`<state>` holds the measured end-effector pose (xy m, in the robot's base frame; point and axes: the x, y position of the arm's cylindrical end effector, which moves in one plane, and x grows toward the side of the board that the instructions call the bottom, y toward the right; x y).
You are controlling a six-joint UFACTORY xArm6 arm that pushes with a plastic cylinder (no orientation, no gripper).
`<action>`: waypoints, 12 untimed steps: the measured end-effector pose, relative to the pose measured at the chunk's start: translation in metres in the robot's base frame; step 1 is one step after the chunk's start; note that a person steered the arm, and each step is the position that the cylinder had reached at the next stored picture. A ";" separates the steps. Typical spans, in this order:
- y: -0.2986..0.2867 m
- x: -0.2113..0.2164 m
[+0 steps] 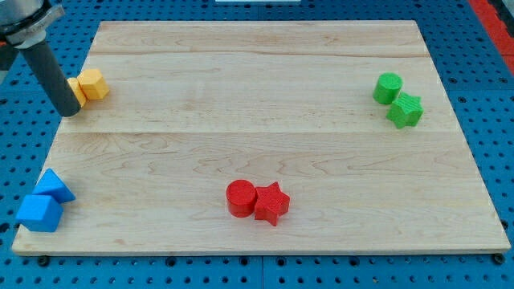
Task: Move yellow blocks to the top left of the board
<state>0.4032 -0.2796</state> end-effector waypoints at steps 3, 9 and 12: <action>-0.025 -0.006; 0.026 -0.125; 0.045 -0.124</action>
<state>0.2789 -0.2348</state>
